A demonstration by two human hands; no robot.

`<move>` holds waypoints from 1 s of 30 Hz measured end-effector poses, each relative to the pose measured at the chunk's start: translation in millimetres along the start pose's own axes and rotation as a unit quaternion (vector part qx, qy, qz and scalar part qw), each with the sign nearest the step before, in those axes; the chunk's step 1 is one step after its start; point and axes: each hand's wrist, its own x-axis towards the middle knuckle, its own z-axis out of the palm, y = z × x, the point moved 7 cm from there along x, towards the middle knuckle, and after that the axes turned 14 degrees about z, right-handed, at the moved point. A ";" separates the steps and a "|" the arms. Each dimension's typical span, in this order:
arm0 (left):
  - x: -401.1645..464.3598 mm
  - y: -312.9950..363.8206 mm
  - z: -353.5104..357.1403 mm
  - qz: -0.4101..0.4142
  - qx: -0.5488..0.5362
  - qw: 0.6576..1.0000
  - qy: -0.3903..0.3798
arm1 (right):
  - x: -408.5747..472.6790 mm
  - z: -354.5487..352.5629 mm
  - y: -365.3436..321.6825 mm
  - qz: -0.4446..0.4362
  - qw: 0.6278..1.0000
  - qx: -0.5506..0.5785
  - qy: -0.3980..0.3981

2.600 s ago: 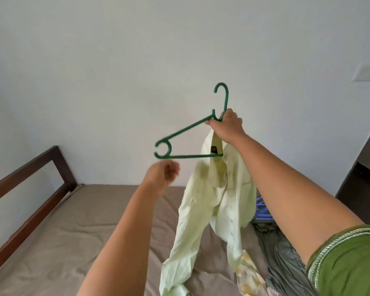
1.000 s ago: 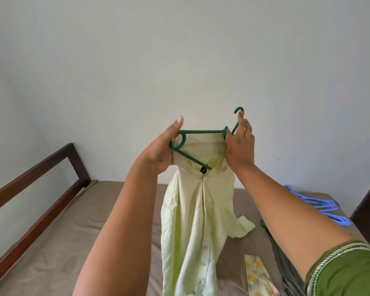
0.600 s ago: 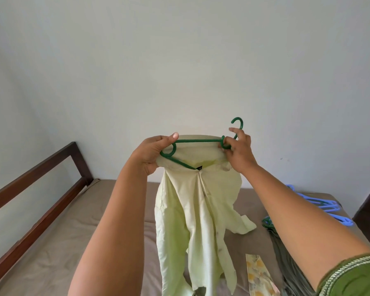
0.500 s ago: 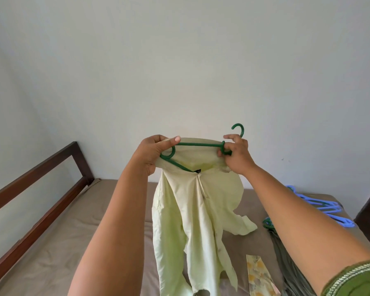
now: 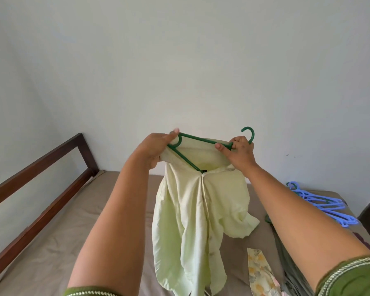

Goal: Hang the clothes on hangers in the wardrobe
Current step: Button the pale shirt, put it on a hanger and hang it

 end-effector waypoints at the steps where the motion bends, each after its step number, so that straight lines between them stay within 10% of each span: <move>1: -1.9 -0.1 0.3 0.003 -0.011 1.000 -0.001 | -0.1 -0.8 0.1 -0.007 1.000 0.000 -0.002; 7: -13.5 1.6 11.6 -0.035 -0.150 0.982 -0.105 | 2.1 -5.0 2.9 -0.014 0.998 0.063 -0.017; 12: -3.8 -3.6 3.0 -0.049 -0.155 0.986 -0.035 | 3.0 -1.6 -4.8 -0.057 0.998 0.031 -0.020; 17: 4.3 6.4 -11.0 0.025 0.102 0.994 0.042 | 4.2 3.5 -6.0 -0.082 0.994 -0.069 0.018; 21: 0.6 30.9 6.6 0.127 0.438 0.881 0.129 | -2.5 5.7 -24.3 -0.090 0.990 -0.092 0.064; 30: 4.7 37.5 7.7 0.175 0.487 0.838 0.174 | -1.8 -15.9 -48.7 -0.210 0.961 -0.114 0.141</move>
